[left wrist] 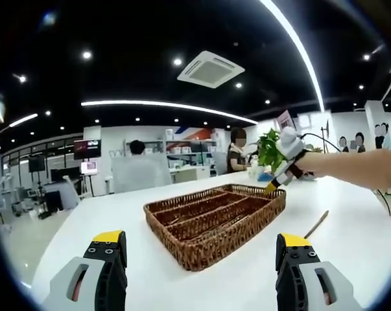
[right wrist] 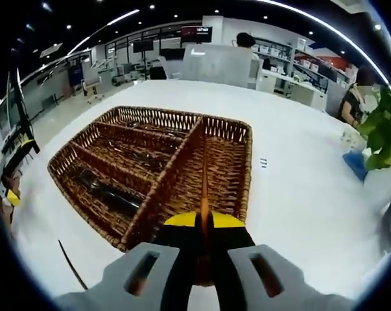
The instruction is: Arrange the knives, forks, and spoons in their matching storage slots by inserting each utensil handle-first until every utensil is classified and aligned in the correct compartment
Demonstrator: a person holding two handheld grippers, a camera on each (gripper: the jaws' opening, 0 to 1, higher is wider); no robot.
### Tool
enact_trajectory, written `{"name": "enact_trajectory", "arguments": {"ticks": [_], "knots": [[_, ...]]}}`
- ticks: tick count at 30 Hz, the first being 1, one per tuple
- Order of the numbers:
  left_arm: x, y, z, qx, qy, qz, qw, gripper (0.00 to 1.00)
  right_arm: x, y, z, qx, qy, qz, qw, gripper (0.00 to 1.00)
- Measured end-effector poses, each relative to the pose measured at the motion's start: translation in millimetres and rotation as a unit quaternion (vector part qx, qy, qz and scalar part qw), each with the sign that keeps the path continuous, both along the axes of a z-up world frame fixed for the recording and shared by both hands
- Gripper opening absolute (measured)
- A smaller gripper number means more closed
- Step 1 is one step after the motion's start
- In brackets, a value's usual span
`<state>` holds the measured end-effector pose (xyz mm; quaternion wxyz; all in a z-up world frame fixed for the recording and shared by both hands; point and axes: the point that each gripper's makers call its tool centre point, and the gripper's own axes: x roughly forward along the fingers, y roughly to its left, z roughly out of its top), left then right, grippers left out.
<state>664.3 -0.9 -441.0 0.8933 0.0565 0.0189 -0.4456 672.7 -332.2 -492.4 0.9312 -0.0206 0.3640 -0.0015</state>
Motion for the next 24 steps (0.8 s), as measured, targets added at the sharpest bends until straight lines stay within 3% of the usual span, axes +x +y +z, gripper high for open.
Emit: {"name": "enact_trajectory", "arguments": {"ticks": [5,10,14,19,20,24], "knots": [[-1.9,-1,2.9,-0.002,-0.003,-0.002,1.0000,1.00,-1,2,-5.3,0.006,0.013,0.005,0.9999,0.04],[-1.0,0,2.0,-0.002,-0.002,0.000,1.0000,1.00,-3,11,-21.1,0.009,0.062,0.021,0.9978,0.04],[-1.2,0,1.7,0.000,-0.002,0.000,1.0000,1.00,-9,13,-28.4,0.011,0.078,0.022,0.9966,0.04],[-1.3,-1,1.6,0.002,-0.004,-0.002,1.0000,1.00,-9,21,-27.7,0.008,0.082,0.053,0.9952,0.06],[-1.4,-1,1.4,0.002,-0.003,-0.002,1.0000,1.00,-9,29,-27.0,-0.002,0.074,0.093,0.9929,0.06],[-0.4,0,-0.4,0.002,0.000,-0.001,1.0000,1.00,-3,20,-17.6,-0.040,0.052,0.114,0.9913,0.08]]}}
